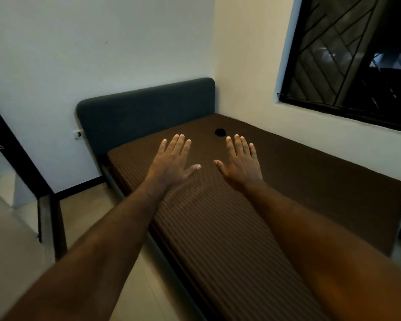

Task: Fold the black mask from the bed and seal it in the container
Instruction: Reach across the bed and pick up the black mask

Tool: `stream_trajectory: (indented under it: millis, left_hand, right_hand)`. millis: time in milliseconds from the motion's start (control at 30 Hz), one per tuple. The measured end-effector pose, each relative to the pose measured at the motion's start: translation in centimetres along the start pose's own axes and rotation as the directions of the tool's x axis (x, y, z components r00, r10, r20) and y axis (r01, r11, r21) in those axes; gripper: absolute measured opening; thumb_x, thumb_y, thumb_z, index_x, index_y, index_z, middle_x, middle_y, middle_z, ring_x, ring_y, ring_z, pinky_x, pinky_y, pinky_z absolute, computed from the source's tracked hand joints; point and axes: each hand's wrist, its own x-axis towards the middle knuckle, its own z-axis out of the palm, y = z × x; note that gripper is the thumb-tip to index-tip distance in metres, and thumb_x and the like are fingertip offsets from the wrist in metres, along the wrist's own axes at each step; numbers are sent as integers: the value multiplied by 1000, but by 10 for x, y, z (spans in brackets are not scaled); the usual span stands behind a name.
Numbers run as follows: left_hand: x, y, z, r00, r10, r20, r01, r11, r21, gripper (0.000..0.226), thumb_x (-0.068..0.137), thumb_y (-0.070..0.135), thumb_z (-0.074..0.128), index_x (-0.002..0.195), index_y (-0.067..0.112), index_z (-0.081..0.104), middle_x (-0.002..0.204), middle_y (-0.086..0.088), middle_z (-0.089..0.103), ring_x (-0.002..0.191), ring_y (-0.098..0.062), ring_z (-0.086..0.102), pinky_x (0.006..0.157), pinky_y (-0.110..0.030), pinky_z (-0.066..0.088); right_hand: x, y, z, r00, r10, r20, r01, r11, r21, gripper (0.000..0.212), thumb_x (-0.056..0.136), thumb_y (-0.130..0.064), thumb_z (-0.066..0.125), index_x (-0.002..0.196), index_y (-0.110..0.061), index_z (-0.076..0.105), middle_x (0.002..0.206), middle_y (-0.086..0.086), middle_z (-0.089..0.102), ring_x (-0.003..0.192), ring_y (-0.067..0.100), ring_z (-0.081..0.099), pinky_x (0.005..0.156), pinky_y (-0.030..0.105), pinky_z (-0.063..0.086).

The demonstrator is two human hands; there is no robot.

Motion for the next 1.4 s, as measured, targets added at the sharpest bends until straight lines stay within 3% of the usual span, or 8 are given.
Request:
stream_trajectory:
  millis: [333,533,933,1400]
  left_hand:
    - [64,-161,55,992,121,31,-120,992,-48,86,90,69,17,152,10,15,161,-15,16,150,-26,9,120,-48,5]
    - [98,-216,94,986,163,35,-161,985,-62,83,91,67,22,151,10,16,161,-15,18,150,-26,11,120,-49,7]
    - [235,-309,175,973,215,86,-211,976,-52,82,92,66,25,152,11,14,162,-15,15,150,-26,8,121,-49,5]
    - [413,-390,255,948,317,41,-313,946,-87,83,91,67,25,152,12,14,161,-15,15,150,-27,8,119,-49,3]
  right_hand:
    - [109,-114,63,989,149,16,-150,989,14,86,88,-73,12,156,-21,5,166,13,7,153,30,3,115,47,-4]
    - [160,-141,99,982,187,29,-187,982,-10,82,93,-70,21,156,-20,6,166,14,6,153,30,1,117,49,-2]
    - [319,-148,185,958,281,55,-281,960,-6,81,94,-68,23,157,-19,5,166,14,7,153,31,2,119,52,3]
    - [479,-143,240,923,385,28,-384,923,-31,83,94,-69,26,157,-19,6,165,15,8,153,32,6,119,49,4]
